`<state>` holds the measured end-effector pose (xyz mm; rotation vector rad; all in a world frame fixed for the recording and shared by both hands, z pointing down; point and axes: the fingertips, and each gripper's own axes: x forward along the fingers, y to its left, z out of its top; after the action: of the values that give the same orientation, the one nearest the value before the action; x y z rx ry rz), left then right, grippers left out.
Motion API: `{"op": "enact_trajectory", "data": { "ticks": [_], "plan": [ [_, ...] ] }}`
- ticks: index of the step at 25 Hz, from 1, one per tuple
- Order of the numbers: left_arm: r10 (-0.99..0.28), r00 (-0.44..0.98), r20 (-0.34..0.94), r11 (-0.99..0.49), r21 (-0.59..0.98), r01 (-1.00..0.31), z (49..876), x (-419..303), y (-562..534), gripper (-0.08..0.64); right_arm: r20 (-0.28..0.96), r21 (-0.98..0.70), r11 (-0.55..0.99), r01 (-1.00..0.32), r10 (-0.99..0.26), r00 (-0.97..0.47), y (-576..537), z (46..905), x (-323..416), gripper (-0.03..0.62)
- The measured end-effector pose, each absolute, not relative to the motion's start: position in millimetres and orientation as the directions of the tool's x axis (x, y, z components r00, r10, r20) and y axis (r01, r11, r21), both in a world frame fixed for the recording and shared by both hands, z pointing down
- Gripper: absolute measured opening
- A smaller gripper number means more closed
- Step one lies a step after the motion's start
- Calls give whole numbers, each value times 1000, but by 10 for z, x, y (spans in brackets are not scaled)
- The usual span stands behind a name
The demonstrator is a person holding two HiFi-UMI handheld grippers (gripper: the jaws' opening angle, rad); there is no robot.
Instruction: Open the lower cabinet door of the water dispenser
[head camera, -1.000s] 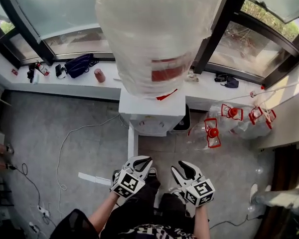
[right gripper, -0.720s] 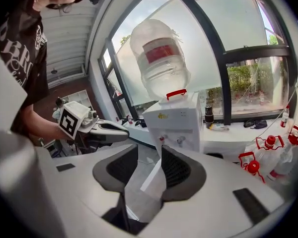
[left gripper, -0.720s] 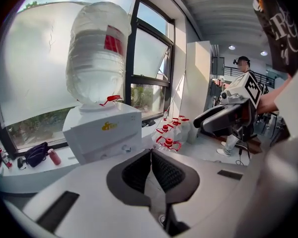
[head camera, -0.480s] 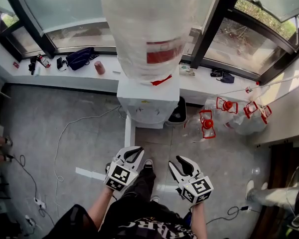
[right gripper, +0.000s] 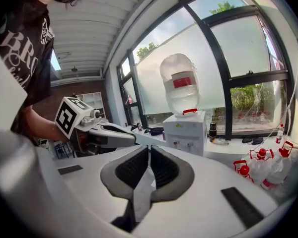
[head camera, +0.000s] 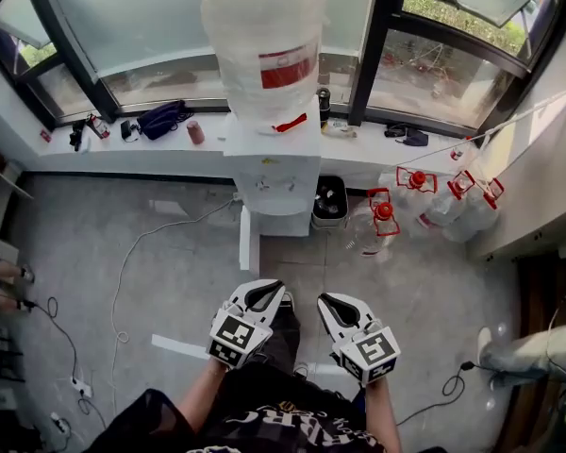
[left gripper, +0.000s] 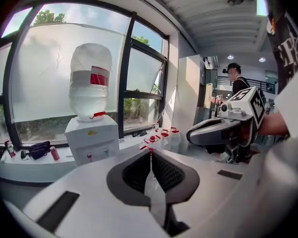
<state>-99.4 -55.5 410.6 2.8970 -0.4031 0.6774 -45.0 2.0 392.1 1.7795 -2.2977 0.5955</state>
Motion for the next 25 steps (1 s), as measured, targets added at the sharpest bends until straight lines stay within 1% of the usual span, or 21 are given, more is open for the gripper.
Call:
{"op": "enact_trajectory", "data": {
  "ticks": [1,2,6,10,19,25],
  "plan": [
    [-223,866,447,-955,78,-287,4080,-1039,-393,20,365,-199,207,-958,-891,-269,133,3857,-501,19],
    [-221,869,443,-955,83,-286,4052,-1088,-235,20,360,-194,212,-958,-893,-271,245,3799,-561,15],
    [-234,873,427,-950,91,-299,3922,-1276,230,20,349,-176,254,-951,-887,-301,645,3682,-824,14],
    [-244,875,419,-954,60,-295,3788,-1382,533,20,316,-175,262,-949,-898,-307,901,3578,-942,14],
    [-275,885,375,-956,-7,-293,3464,-1546,784,20,250,-135,252,-958,-927,-279,1140,3328,-956,14],
    [-266,901,342,-961,-20,-277,3353,-1609,900,20,244,-107,249,-963,-932,-268,1269,3263,-1045,14]
  ]
}}
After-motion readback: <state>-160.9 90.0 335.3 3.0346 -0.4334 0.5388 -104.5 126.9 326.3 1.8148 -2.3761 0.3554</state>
